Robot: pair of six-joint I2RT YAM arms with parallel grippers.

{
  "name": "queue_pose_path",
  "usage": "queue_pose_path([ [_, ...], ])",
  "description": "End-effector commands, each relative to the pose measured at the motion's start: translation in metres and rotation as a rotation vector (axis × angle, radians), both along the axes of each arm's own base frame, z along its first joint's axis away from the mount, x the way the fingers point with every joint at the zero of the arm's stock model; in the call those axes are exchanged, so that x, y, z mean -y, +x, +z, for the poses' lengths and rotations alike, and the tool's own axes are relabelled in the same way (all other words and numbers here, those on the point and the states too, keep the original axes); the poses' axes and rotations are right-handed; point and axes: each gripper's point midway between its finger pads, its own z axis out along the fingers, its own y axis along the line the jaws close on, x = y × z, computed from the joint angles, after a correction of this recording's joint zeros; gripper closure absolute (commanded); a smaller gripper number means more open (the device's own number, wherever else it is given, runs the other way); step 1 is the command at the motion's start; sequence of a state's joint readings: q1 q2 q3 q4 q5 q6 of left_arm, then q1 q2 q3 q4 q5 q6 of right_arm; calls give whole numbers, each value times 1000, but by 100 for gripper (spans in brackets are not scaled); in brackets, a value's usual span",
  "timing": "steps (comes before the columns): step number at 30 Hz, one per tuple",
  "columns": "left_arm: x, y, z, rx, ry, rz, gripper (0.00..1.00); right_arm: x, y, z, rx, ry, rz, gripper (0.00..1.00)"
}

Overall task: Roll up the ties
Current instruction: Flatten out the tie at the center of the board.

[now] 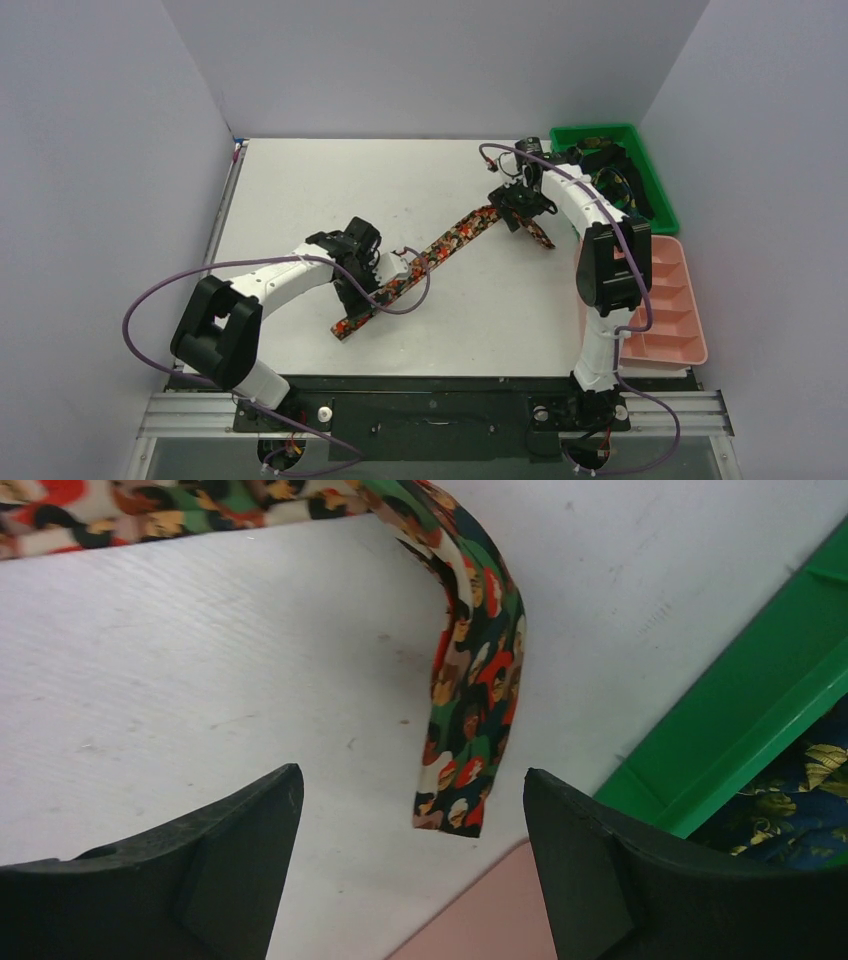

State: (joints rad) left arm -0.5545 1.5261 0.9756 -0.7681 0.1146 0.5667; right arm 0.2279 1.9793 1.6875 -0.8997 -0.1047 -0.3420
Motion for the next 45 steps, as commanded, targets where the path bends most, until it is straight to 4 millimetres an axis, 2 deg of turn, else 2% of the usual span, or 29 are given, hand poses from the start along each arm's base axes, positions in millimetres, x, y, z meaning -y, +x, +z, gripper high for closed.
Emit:
queue_pose_path([
  [1, -40, 17, -12, 57, 162, 1, 32, 40, 17, -9, 8, -209, -23, 25],
  [2, -45, 18, -13, 54, 165, 4, 40, 42, 17, -13, -1, -217, -23, 27],
  [4, -62, 26, -13, 52, 176, 32, 50, 48, 16, -21, -28, -241, -15, 36],
  [6, -81, 37, -12, 57, 180, 66, 58, 50, 9, -29, -73, -254, 13, 49],
  [7, -95, 45, -10, 63, 180, 93, 60, 49, 5, -32, -97, -250, 42, 59],
  [8, -100, 48, -9, 65, 173, 102, 64, 48, -7, -34, -148, -246, 67, 66],
  [9, -112, 56, -7, 74, 173, 126, 65, 44, -14, -34, -177, -222, 109, 81],
  [11, -128, 67, -3, 93, 168, 157, 68, 36, -54, -28, -328, -152, 205, 99],
  [12, -128, 66, -1, 81, 145, 161, 68, 33, -63, -21, -348, -134, 248, 100],
  [13, -131, 73, 10, 96, 105, 179, 66, 28, -82, -16, -415, -91, 279, 100],
  [14, -123, 64, 14, 51, 10, 179, 54, 23, -90, -9, -424, -58, 319, 100],
  [15, -114, 68, 30, 78, -55, 161, 43, 24, -101, -4, -459, -47, 331, 100],
  [16, -94, 61, 37, 53, -150, 128, 25, 20, -105, 3, -456, -19, 355, 100],
  [17, -80, 57, 48, 71, -203, 103, 14, 19, -112, 8, -478, -6, 366, 100],
  [18, -64, 50, 48, 66, -217, 82, 1, 16, -111, 14, -467, 22, 375, 100],
  [19, -55, 48, 52, 88, -216, 66, 2, 15, -115, 18, -481, 33, 376, 100],
  [20, -37, 38, 48, 73, -222, 33, 3, 11, -111, 24, -468, 60, 379, 100],
  [21, -29, 33, 46, 65, -225, 20, 3, 10, -116, 29, -492, 74, 380, 100],
  [22, -15, 23, 39, 33, -229, 6, 3, 6, -110, 35, -475, 98, 378, 100],
  [24, -2, 10, 24, -10, -215, -6, 3, 5, -109, 44, -452, 117, 369, 100],
  [27, -11, 8, 0, 6, -103, 6, 0, 6, -117, 52, -432, 120, 402, 100],
  [32, -34, 0, -32, -28, 18, 5, 20, 9, -127, 61, -410, 115, 427, 100],
  [35, -46, -9, -40, -46, 65, -24, 42, 10, -126, 63, -403, 115, 402, 100],
  [38, -66, -15, -48, -50, 125, -59, 55, 12, -128, 65, -400, 113, 400, 100],
  [40, -87, -11, -48, -44, 151, -45, 68, 13, -129, 63, -406, 108, 401, 100],
  [41, -100, -7, -46, -49, 153, -31, 70, 14, -127, 62, -408, 102, 399, 100],
  [42, -103, -6, -44, -59, 133, -25, 74, 15, -124, 60, -408, 97, 395, 100],
  [43, -116, -4, -38, -76, 125, -11, 75, 16, -117, 56, -414, 82, 381, 100],
  [45, -125, -2, -28, -89, 76, -10, 76, 23, -100, 44, -418, 31, 353, 100],
])
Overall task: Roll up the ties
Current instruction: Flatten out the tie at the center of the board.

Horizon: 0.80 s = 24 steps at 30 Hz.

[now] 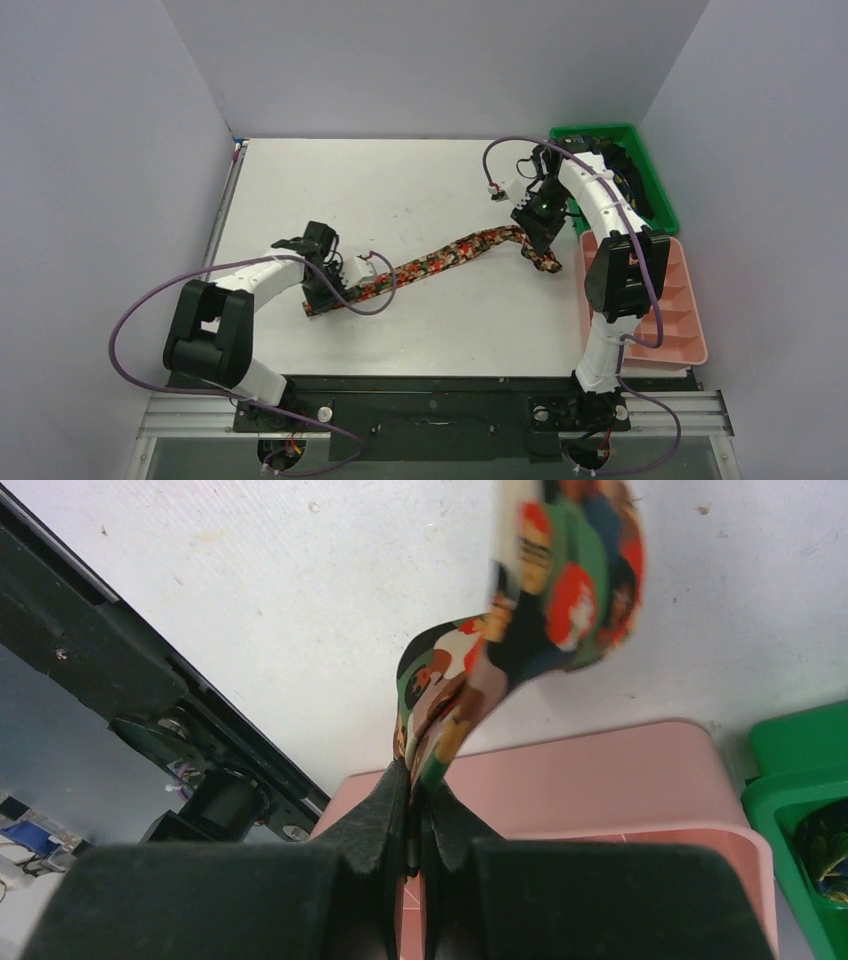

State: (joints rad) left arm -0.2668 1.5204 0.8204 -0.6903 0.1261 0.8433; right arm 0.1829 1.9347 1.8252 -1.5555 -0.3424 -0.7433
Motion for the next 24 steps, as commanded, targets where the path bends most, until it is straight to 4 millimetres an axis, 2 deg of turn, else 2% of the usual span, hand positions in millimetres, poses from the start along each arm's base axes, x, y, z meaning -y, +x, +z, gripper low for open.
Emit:
queue_pose_path([
  [1, -37, -9, 11, -75, -13, -27, 72, 11, 35, -7, 62, -75, -24, 100],
  [2, -40, -5, 18, -60, -24, -25, 67, 18, 44, -22, 50, -131, -23, 100],
  [3, -36, -3, 21, -52, -49, -28, 48, 19, 62, -26, 98, -150, -23, 100],
  [4, -35, 1, 27, -28, -66, -24, 40, 28, 72, -39, 98, -217, -21, 91],
  [5, -32, 4, 30, -15, -89, -19, 28, 28, 91, -38, 155, -235, -23, 80],
  [6, -31, 11, 36, 22, -103, 6, 22, 35, 99, -47, 157, -285, -26, 59],
  [7, -29, 14, 39, 41, -118, 17, 13, 35, 114, -41, 208, -291, -49, 51],
  [8, -32, 20, 44, 73, -129, 46, 10, 36, 119, -41, 218, -302, -55, 45],
  [10, -35, 29, 53, 124, -155, 94, 4, 39, 130, -27, 281, -318, -62, 43],
  [11, -44, 34, 57, 150, -171, 137, 1, 43, 130, -26, 288, -337, -60, 43],
  [14, -54, 40, 68, 207, -202, 210, 3, 42, 127, -13, 338, -308, -65, 43],
  [15, -58, 41, 71, 220, -224, 244, 3, 31, 119, -7, 342, -226, -73, 44],
  [16, -59, 43, 78, 248, -244, 265, 3, 24, 121, -1, 371, -174, -82, 44],
  [17, -62, 46, 86, 274, -294, 323, 3, 9, 115, 12, 392, -68, -93, 45],
  [18, -63, 48, 100, 320, -332, 344, 3, 0, 120, 24, 438, -11, -102, 45],
  [19, -62, 52, 115, 360, -422, 393, 3, -17, 116, 44, 474, 96, -114, 45],
  [20, -54, 53, 136, 423, -496, 383, 3, -28, 121, 57, 524, 156, -115, 45],
  [21, -54, 54, 152, 484, -533, 419, 3, -45, 116, 78, 554, 257, -118, 43],
  [22, -53, 54, 158, 513, -553, 446, 3, -57, 122, 84, 594, 322, -109, 39],
  [23, -53, 55, 164, 561, -586, 500, 3, -74, 117, 97, 592, 423, -155, 29],
  [24, -53, 55, 165, 575, -587, 516, 3, -90, 126, 97, 589, 524, -230, 25],
])
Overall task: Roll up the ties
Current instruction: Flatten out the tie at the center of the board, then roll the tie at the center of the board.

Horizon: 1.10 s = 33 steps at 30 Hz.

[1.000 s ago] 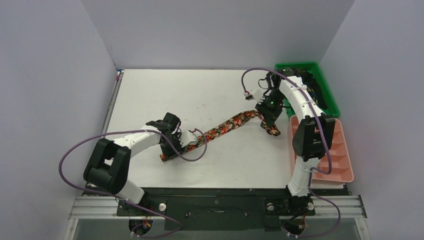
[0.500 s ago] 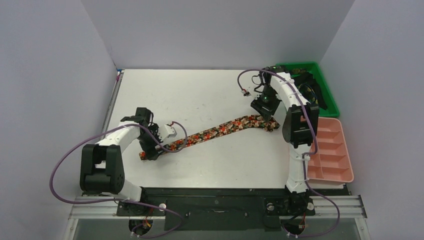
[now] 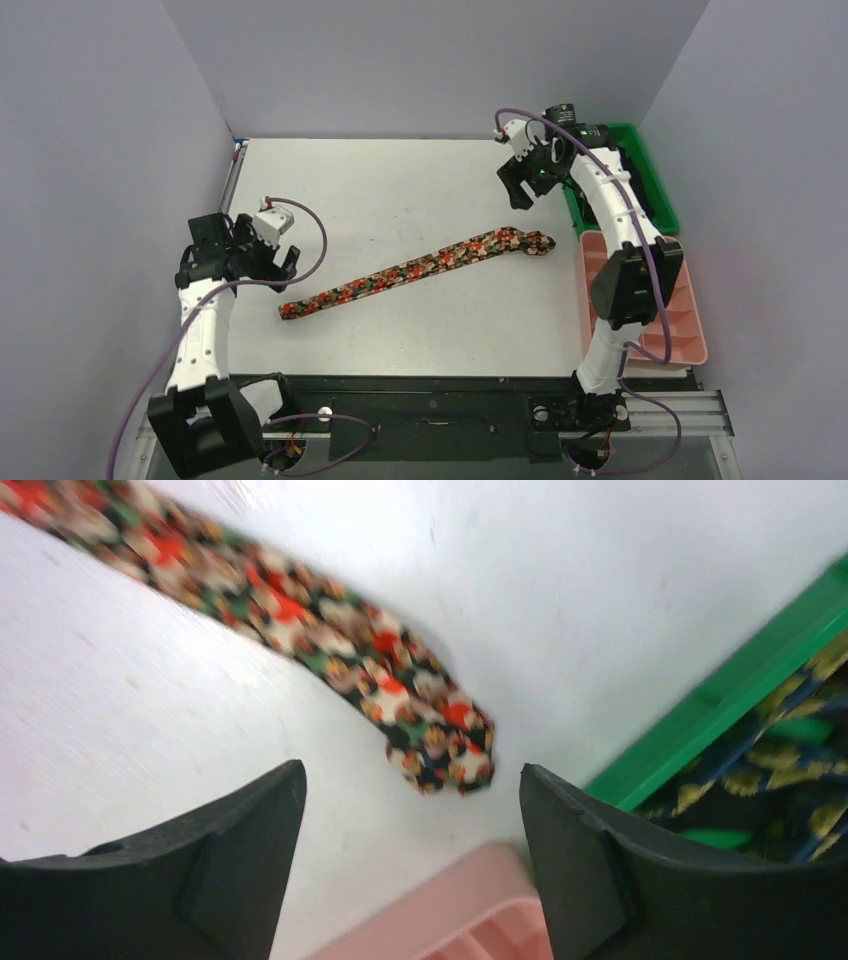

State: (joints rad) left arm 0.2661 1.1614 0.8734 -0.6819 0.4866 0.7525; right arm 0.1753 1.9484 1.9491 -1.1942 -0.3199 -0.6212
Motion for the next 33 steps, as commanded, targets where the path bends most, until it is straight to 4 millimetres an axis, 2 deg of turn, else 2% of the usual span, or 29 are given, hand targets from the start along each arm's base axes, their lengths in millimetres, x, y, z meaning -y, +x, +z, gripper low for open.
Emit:
queue_pose_path([
  [1, 24, 7, 42, 196, -152, 25, 3, -83, 24, 79, 233, 518, -12, 18],
  [2, 26, 2, 35, 167, -131, -14, 3, -101, 14, 78, 152, 632, 1, 16],
  [3, 26, -12, 17, 72, -94, -84, 2, -113, 15, 71, 94, 693, 12, 17],
  [4, 25, -28, 6, -20, -87, -105, 2, -131, 13, 79, 26, 750, -15, 19],
  [5, 21, -33, -10, -70, -42, -185, 2, -138, 10, 51, -94, 731, -55, 25],
  [6, 16, -46, -21, -144, -27, -202, 3, -154, 10, 45, -127, 711, -27, 28],
  [7, 9, -48, -32, -171, 13, -250, 3, -168, -1, 40, -170, 687, -8, 35],
  [8, 3, -50, -39, -184, 24, -251, 3, -172, -2, 28, -188, 661, -23, 39],
  [12, -13, -51, -64, -190, 104, -330, 1, -215, -24, -1, -289, 658, -59, 50],
  [18, -20, -58, -94, -244, 90, -400, 16, -275, -53, -32, -401, 674, -55, 68],
  [20, -19, -62, -100, -260, 73, -432, 22, -298, -63, -38, -435, 687, -41, 73],
  [21, -18, -64, -103, -264, 63, -440, 27, -314, -69, -34, -444, 704, -22, 74],
  [22, -17, -65, -107, -267, 57, -455, 32, -322, -73, -41, -464, 702, -21, 76],
  [23, -16, -65, -108, -262, 47, -459, 35, -336, -79, -37, -473, 719, -4, 77],
  [25, -11, -65, -108, -253, 22, -476, 43, -353, -86, -43, -499, 728, 5, 79],
  [27, -2, -63, -103, -231, -12, -500, 50, -360, -93, -55, -522, 717, 10, 81],
  [30, 13, -57, -90, -202, -46, -516, 63, -353, -102, -71, -548, 686, -2, 84],
  [31, 20, -54, -86, -197, -46, -535, 65, -350, -104, -68, -541, 687, 4, 85],
  [32, 25, -53, -82, -195, -56, -527, 69, -344, -106, -73, -554, 677, -6, 85],
  [33, 34, -52, -80, -197, -60, -537, 70, -341, -106, -68, -544, 683, 4, 86],
])
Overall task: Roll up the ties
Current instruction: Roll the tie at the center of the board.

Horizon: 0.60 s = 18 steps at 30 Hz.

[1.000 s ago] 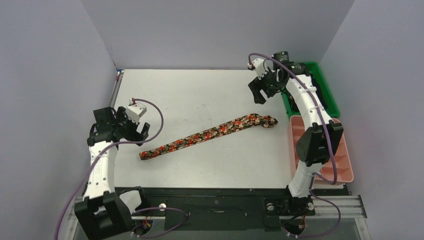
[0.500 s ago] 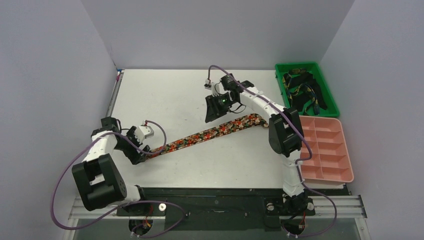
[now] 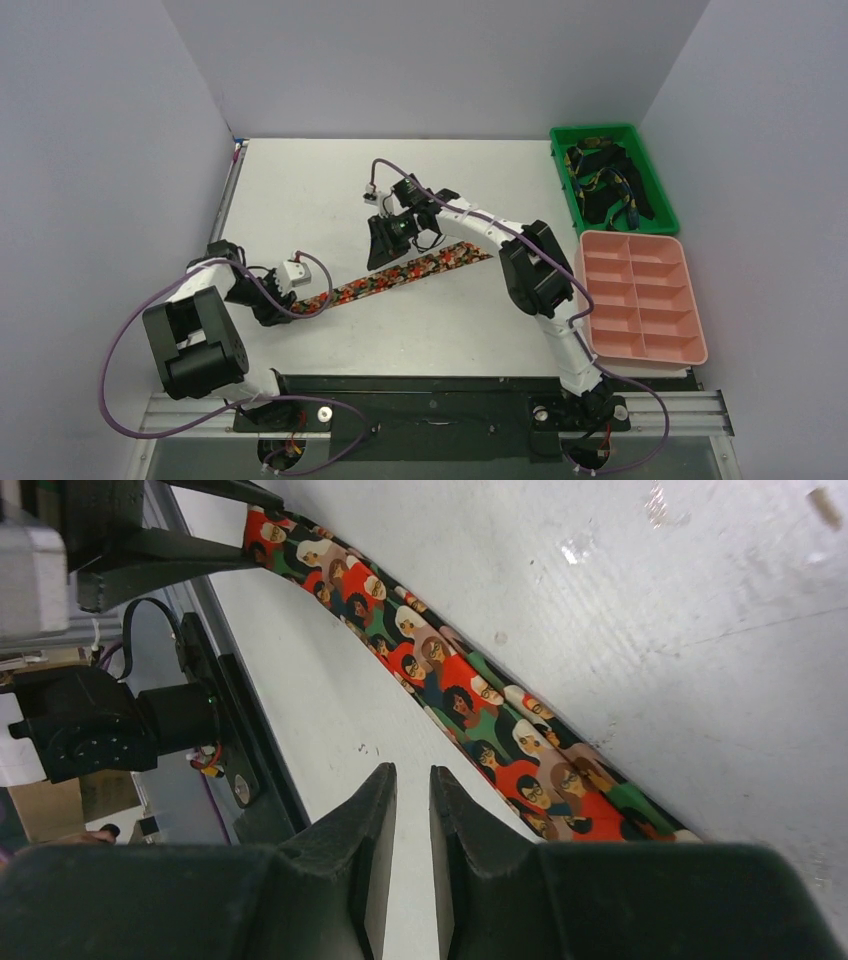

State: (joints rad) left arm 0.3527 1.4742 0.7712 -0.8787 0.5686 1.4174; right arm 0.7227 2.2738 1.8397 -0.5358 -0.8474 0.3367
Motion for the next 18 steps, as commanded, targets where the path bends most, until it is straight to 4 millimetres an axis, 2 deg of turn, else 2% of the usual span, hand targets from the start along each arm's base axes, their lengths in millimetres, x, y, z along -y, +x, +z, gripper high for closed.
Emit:
queue_pose_path([
  [1, 36, 15, 30, 67, -89, -48, 72, 14, 9, 19, 22, 48, -25, 86],
  [5, 58, 20, 41, 75, -80, -72, 78, 25, 14, 24, -35, 69, -65, 85],
  [6, 60, 24, 45, 78, -84, -50, 78, 25, 14, 25, -46, 76, -69, 82],
  [10, 79, 36, 59, 110, -77, -33, 81, 11, 11, 37, -122, 168, -115, 74],
  [12, 93, 40, 65, 118, -87, -41, 81, -5, 21, 53, -112, 280, -151, 72],
  [15, 119, 42, 69, 114, -110, -67, 81, -7, 24, 63, -166, 320, -194, 67],
  [18, 138, 51, 66, 124, -123, -58, 82, -5, 19, 70, -164, 326, -177, 56],
])
